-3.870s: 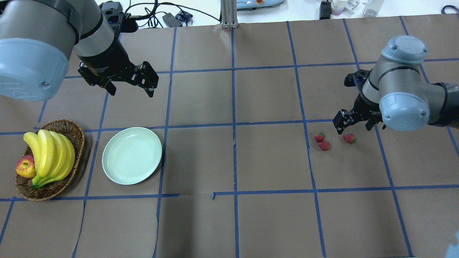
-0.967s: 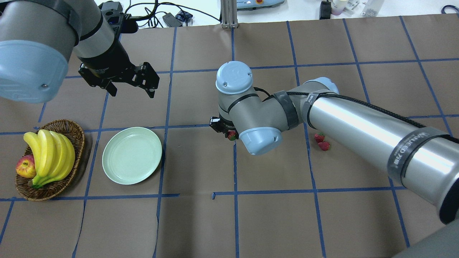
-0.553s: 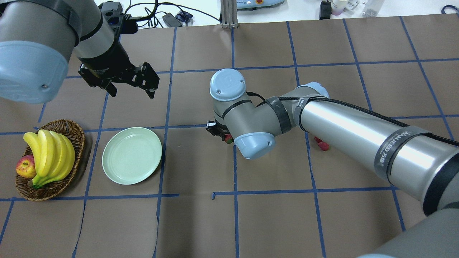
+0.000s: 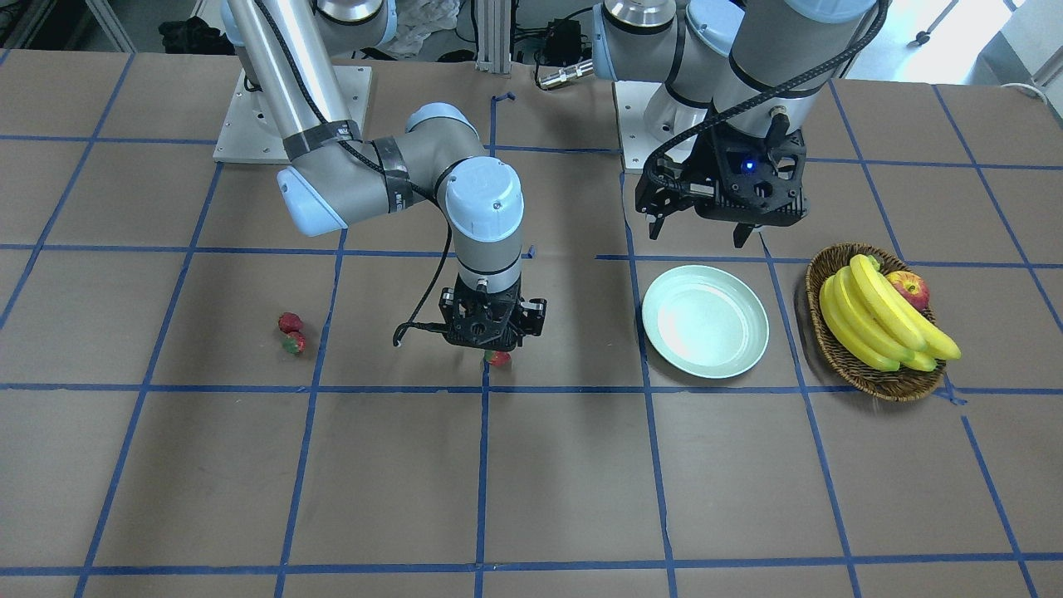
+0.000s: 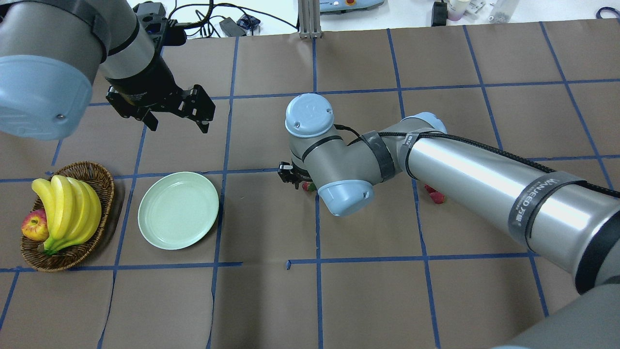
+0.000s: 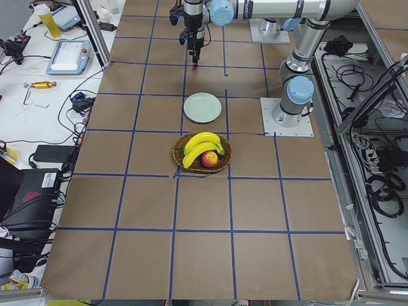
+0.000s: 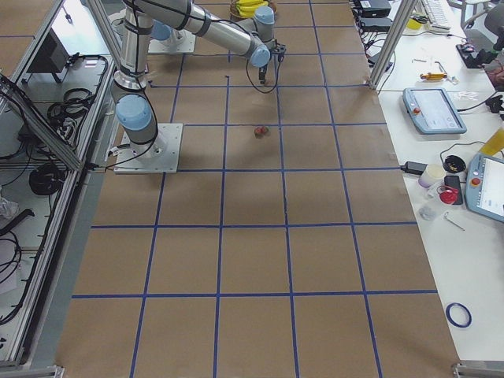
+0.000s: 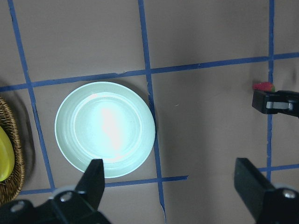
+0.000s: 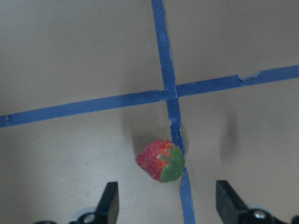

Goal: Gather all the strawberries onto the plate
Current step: 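Carry the strawberry toward the plate and release it mid-table, then return the right gripper to the paired strawberries and grasp one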

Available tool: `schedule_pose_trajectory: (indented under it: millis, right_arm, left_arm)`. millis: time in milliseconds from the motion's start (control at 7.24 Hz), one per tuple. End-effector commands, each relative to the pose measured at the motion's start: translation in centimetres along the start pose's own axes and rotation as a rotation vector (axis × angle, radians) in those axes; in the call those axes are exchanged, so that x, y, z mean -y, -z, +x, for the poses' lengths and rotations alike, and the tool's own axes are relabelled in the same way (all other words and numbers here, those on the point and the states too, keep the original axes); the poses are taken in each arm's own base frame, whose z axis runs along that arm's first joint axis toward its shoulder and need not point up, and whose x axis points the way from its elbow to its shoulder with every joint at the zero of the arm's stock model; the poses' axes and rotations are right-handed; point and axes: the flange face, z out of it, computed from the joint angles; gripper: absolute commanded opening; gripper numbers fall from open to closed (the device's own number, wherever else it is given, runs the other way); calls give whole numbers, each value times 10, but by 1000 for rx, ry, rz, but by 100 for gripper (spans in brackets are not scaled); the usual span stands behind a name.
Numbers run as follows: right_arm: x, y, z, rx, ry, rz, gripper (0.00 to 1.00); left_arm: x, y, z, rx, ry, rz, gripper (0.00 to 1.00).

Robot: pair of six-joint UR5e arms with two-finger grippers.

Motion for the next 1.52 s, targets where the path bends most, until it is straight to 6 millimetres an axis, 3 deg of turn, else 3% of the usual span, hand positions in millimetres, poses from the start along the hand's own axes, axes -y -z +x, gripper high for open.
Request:
schedule_pose_trajectory:
  millis: [0,138,276,553,691,967,1106,1244,1382]
  right_arm:
    - [10,16,13,6,-15,26,100]
    - [47,20,55,-5,-72,38,100]
    - [86,29,119,-14,-77,31,100]
    - [106,47,226,-40,104,9,100]
    - [94,37,245,-49,110,-43,100]
    - [76,13,254,-50,184,-84,100]
    - [69,5,256,-51,190,-102,92]
    - [57,-10,265,-111,237,-113,89]
    - [57,-12,267,-119,259,-77,89]
  left_arm:
    - [0,1,0,0,-1,2,100]
    - [0,0,0,2,0,0,100]
    - [0,0,0,2,0,0,100]
    - [0,-1,0,1,0,-3,100]
    - [0,-2,0,1,0,-5,100]
    - [-1,-4,0,1,0,-8,100]
    - [-1,-4,0,1,0,-8,100]
    - [-1,-3,0,1,0,-6,100]
    - [-1,-5,0,1,0,-9,100]
